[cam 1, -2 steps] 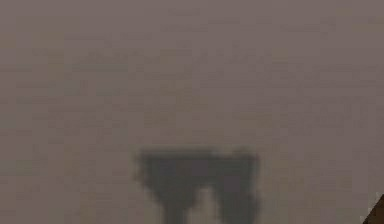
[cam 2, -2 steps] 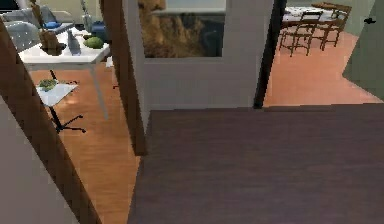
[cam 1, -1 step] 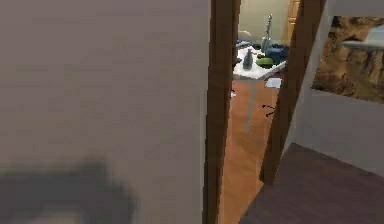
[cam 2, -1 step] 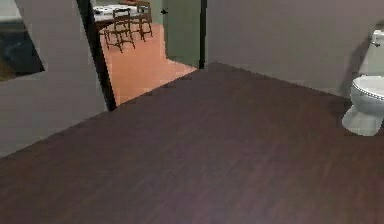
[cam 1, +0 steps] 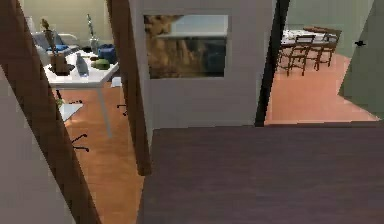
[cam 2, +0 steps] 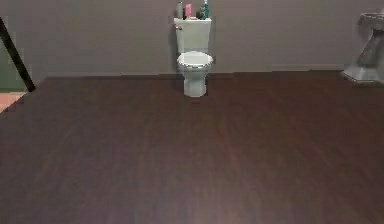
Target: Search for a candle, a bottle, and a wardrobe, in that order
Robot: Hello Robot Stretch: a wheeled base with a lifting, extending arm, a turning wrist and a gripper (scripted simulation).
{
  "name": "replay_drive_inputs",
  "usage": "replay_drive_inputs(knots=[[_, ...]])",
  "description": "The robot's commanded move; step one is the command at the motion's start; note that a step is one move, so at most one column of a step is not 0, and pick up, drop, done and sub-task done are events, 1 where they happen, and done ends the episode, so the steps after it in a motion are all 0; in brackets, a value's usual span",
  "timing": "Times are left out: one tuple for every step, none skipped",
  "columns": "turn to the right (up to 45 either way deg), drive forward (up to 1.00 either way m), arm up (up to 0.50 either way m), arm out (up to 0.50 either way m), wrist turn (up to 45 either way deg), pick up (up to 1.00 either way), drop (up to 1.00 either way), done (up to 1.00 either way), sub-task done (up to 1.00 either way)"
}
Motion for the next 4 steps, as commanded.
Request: replay_drive_inputs(knots=[[45.0, 0.00, 0.00, 0.00, 0.0, 0.00, 0.00, 0.00, 0.00], [39.0, 0.00, 0.00, 0.00, 0.0, 0.00, 0.00, 0.00, 0.00], [0.0, 0.20, 0.00, 0.00, 0.0, 0.00, 0.00, 0.00, 0.00], [-45.0, 0.00, 0.00, 0.00, 0.0, 0.00, 0.00, 0.00, 0.00]])
